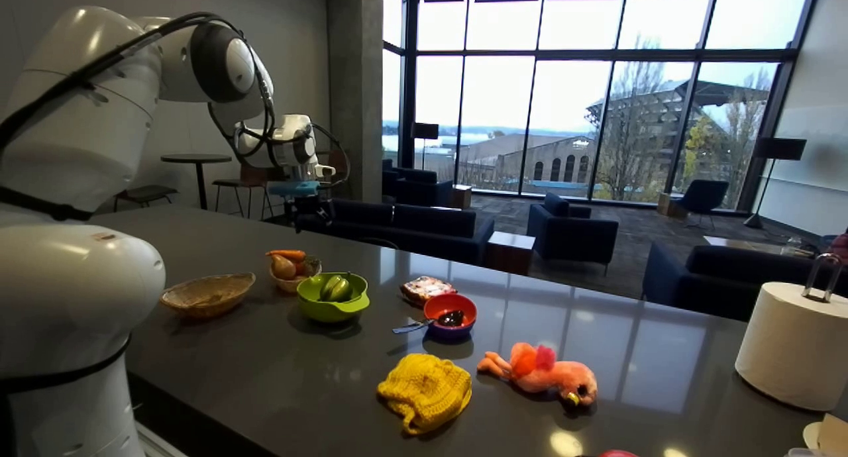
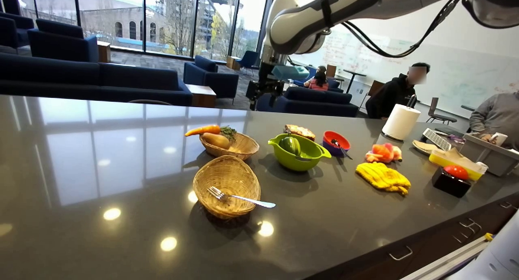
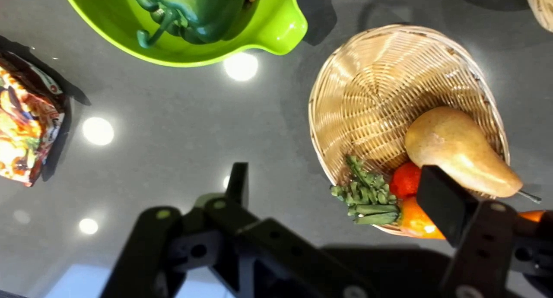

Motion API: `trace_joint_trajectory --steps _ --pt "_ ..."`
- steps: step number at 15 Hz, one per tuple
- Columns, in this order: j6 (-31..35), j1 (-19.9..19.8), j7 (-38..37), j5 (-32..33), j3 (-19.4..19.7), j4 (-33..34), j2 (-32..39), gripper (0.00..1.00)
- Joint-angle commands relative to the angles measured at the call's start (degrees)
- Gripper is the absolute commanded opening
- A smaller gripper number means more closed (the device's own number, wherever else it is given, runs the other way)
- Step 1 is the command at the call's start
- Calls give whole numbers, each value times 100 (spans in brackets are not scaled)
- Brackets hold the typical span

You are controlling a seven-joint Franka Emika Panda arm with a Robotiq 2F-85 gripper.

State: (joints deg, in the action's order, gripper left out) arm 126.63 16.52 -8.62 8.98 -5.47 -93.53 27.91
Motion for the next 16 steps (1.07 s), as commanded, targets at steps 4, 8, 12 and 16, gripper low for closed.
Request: trace_joint_trajectory --steps 4,8,12,16 --pt "-311 190 162 0 -180 772 588 100" --pt "-324 266 385 -28 -267 1147 910 100" --pt "-269 226 903 -75 -398 1413 1142 100" --pt "-186 167 1598 -151 -574 1641 1341 100"
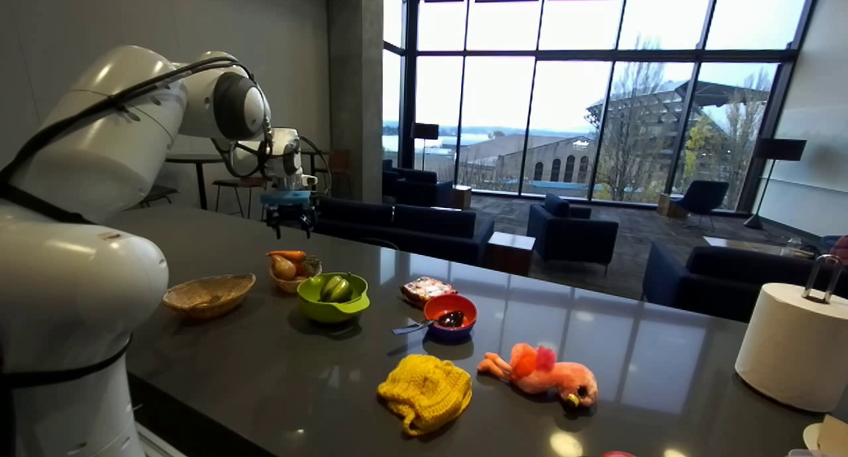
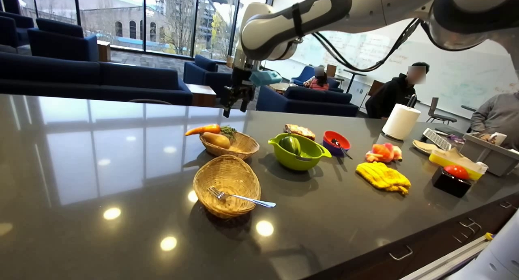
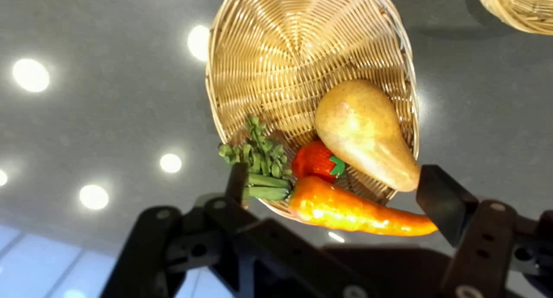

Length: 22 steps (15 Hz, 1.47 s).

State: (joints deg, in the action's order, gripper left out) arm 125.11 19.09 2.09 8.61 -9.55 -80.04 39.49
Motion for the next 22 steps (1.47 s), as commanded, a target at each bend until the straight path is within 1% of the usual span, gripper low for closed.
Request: trace_joint_trajectory --steps 1,6,12,17,22 --pt "-21 -99 699 -129 -206 346 236 100" --pt "2 -172 1464 -277 -421 525 437 100" --pt "111 -235 2066 -500 -641 584 556 100" --pt "133 -256 2367 -639 -752 674 662 100" --pt "377 -254 2583 -605 -770 565 647 100"
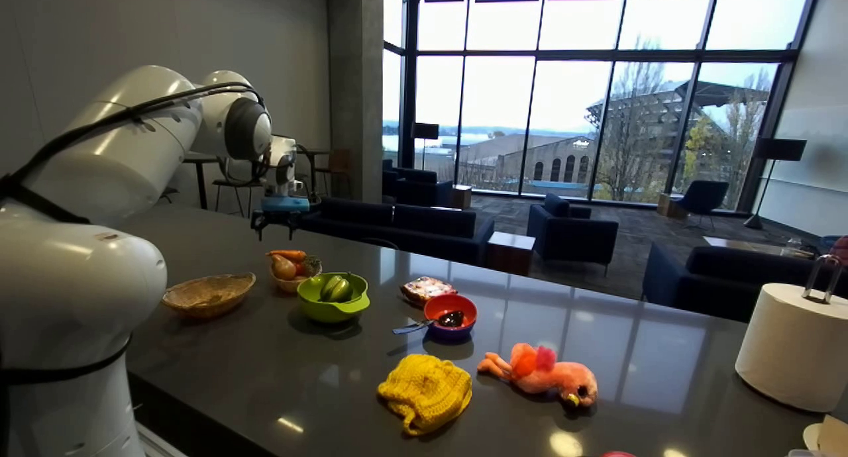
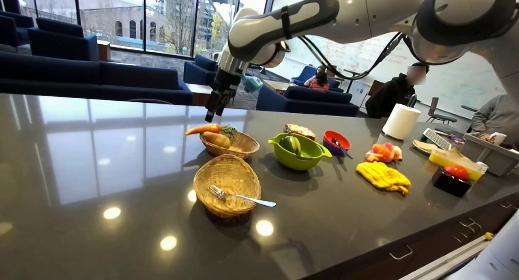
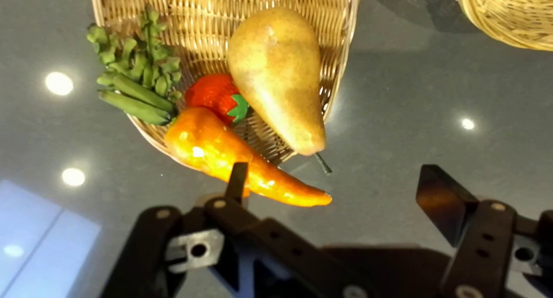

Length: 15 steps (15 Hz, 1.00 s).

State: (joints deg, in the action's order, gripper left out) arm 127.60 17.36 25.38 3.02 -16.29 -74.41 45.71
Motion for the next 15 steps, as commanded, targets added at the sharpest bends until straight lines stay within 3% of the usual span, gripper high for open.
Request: trace_joint_trajectory --steps 1,15 --pt "173 -88 318 -50 -105 -14 28 100" --pt "168 -150 888 -269 -315 -95 172 100"
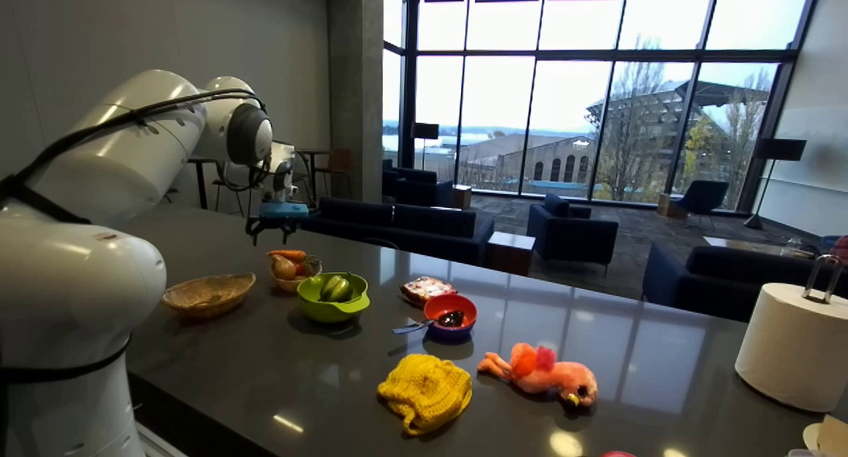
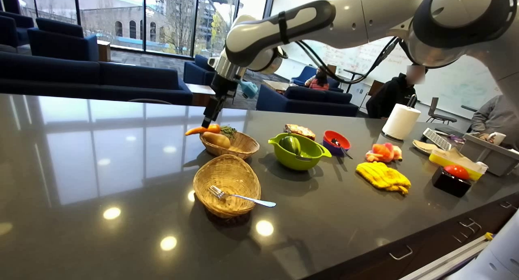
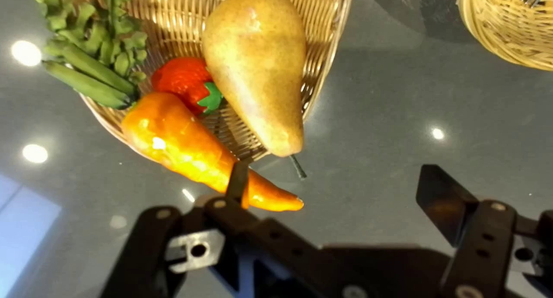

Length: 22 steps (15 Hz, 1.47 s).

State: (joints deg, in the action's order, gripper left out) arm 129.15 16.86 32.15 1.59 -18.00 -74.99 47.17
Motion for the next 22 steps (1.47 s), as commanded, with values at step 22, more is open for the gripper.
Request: trace_joint_trajectory --steps 22 --pt "-305 -118 550 122 17 530 629 100"
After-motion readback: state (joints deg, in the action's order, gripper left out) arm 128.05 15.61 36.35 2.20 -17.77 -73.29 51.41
